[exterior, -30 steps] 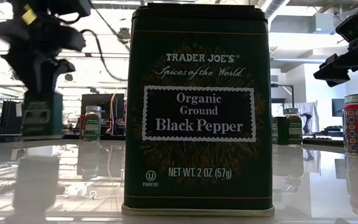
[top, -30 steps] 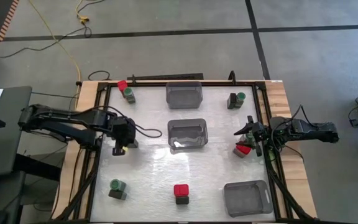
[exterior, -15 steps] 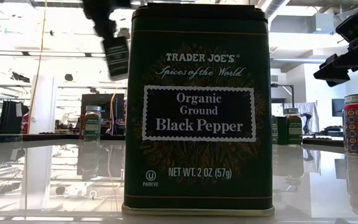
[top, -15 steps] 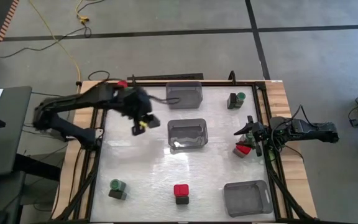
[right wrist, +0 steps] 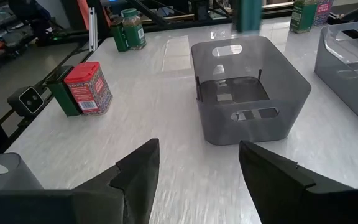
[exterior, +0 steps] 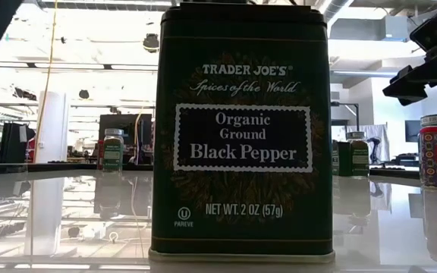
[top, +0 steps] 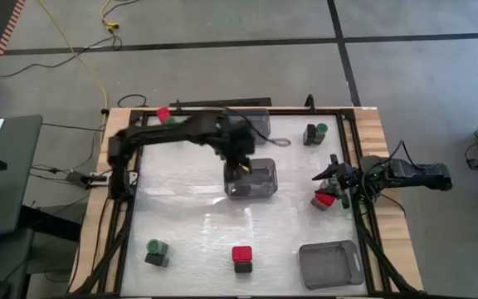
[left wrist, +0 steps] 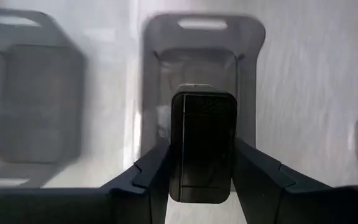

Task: Sort spices by type
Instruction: Put the black seasoning can into the middle left black bin

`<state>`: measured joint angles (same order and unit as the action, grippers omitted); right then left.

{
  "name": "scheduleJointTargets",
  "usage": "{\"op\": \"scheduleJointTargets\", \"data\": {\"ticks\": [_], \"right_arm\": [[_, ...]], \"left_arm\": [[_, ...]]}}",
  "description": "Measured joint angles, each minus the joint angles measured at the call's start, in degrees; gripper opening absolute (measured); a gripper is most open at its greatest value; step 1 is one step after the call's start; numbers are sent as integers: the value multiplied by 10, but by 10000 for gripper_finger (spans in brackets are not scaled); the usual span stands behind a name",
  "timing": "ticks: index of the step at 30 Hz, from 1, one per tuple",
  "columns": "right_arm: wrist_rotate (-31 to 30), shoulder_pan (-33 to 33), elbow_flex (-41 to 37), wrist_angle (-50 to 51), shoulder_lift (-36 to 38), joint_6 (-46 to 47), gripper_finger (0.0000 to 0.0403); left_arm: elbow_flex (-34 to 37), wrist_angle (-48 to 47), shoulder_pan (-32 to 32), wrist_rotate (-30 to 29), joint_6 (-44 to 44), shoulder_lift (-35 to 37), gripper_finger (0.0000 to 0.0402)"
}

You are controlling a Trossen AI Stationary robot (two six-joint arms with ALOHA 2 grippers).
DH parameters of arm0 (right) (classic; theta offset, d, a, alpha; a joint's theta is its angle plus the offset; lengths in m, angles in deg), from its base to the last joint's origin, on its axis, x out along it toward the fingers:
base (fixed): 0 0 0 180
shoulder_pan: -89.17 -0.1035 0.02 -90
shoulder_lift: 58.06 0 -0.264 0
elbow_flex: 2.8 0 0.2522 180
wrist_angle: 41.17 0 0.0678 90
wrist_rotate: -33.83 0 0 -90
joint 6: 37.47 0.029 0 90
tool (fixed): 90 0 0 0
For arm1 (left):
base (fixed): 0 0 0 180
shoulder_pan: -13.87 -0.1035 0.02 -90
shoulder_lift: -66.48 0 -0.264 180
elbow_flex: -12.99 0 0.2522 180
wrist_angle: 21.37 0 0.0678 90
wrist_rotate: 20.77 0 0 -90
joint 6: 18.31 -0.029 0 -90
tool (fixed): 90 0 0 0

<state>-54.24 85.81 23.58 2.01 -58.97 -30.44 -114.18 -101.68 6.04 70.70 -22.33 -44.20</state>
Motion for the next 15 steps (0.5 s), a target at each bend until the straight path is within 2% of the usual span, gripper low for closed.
{"op": "scheduleJointTargets", "data": {"ticks": [10,15], "right_arm": [[0,0,0,0,0,0,249],[0,0,0,0,0,0,249]], "left_arm": [[4,25,18,-1,-17,-81,144],[24,54,3,-2,-34,-84,144]]}}
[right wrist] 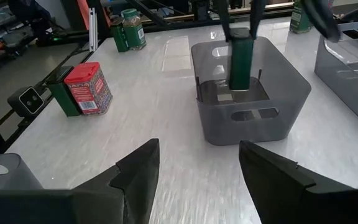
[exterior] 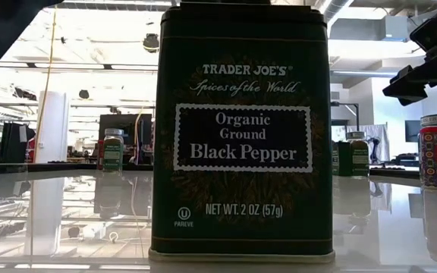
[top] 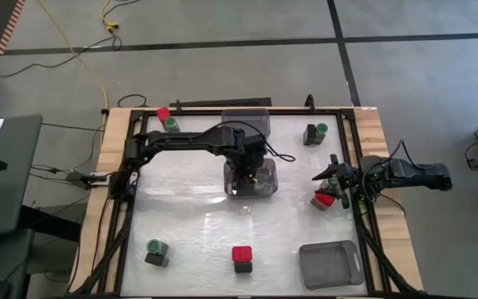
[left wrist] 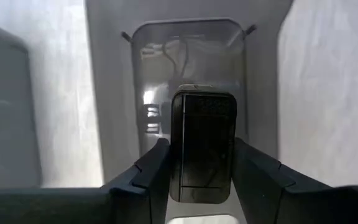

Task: Sort spices by type
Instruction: Put the black seasoning can into the middle left black bin

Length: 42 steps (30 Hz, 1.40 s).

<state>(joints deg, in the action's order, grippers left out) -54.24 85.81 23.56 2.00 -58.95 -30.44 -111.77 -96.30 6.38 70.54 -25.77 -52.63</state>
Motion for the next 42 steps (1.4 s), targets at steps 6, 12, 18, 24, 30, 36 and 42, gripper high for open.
{"op": "scheduleJointTargets", "data": {"ticks": [6,12,18,24,30,36,42], "right_arm": [[0,0,0,0,0,0,249],[0,0,0,0,0,0,249],[0,0,0,0,0,0,249],[0,0,0,0,0,0,249],[0,0,0,0,0,0,249],[0,0,0,0,0,0,249],[0,0,0,0,0,0,249]], "left_arm": [[32,7,-20,-1,-2,2,144],[43,13,-18,0,-11,2,144],[43,16,-22,-1,-13,3,144],[43,16,-24,-1,-20,3,144],[43,9,-24,-25,-20,3,144],[43,7,-23,-27,-22,3,144],[43,12,-23,-26,-17,-1,144]]}}
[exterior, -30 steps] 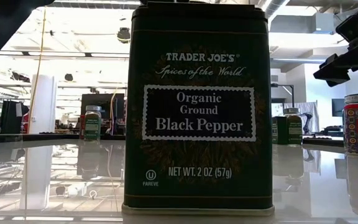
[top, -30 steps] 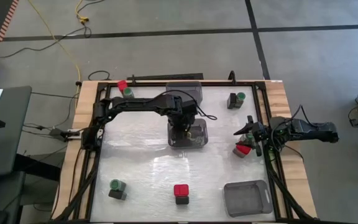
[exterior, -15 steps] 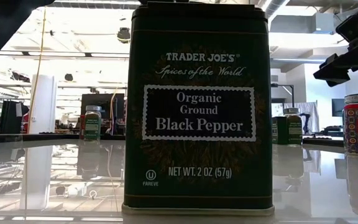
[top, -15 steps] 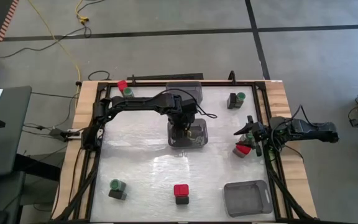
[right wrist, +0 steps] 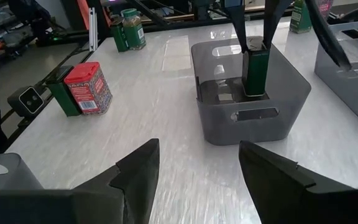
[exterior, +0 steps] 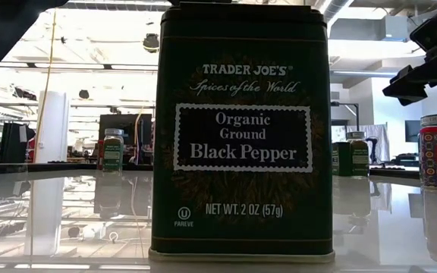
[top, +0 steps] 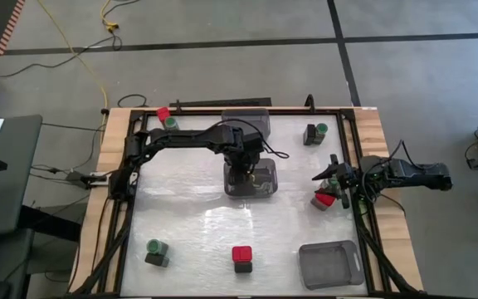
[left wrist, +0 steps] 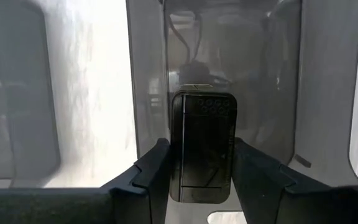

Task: Sort spices by type
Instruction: Put the black seasoning can into the middle left black bin

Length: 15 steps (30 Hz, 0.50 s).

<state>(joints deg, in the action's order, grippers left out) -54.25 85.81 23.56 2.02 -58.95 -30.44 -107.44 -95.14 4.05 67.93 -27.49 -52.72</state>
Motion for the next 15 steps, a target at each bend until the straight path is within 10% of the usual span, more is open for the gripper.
{"op": "scheduleJointTargets", "data": {"ticks": [15], "right_arm": [[0,0,0,0,0,0,249]], "left_arm": [[0,6,0,2,-1,0,144]]}}
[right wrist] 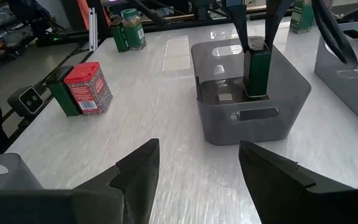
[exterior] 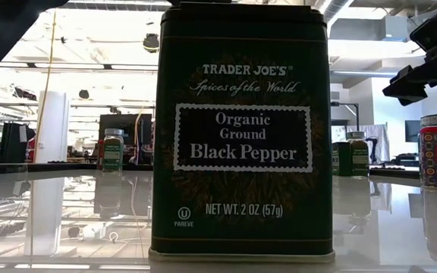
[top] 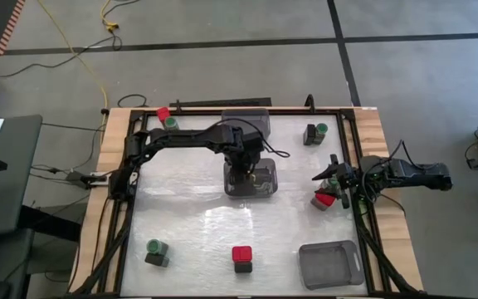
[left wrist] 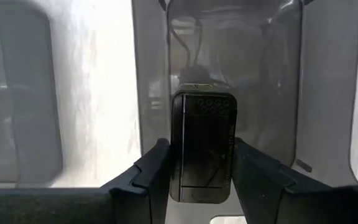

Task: Sort spices by type
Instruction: Put the black seasoning can into the middle left black bin

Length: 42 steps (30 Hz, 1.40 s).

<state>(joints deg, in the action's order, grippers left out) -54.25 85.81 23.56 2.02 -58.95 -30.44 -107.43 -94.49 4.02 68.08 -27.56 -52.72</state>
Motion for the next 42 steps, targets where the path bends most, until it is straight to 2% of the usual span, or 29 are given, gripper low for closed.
{"op": "scheduleJointTargets", "data": {"ticks": [7,42], "right_arm": [[0,0,0,0,0,0,249],[0,0,0,0,0,0,249]], "left_arm": [[42,16,0,15,9,7,144],[45,31,-4,0,23,17,145]]}}
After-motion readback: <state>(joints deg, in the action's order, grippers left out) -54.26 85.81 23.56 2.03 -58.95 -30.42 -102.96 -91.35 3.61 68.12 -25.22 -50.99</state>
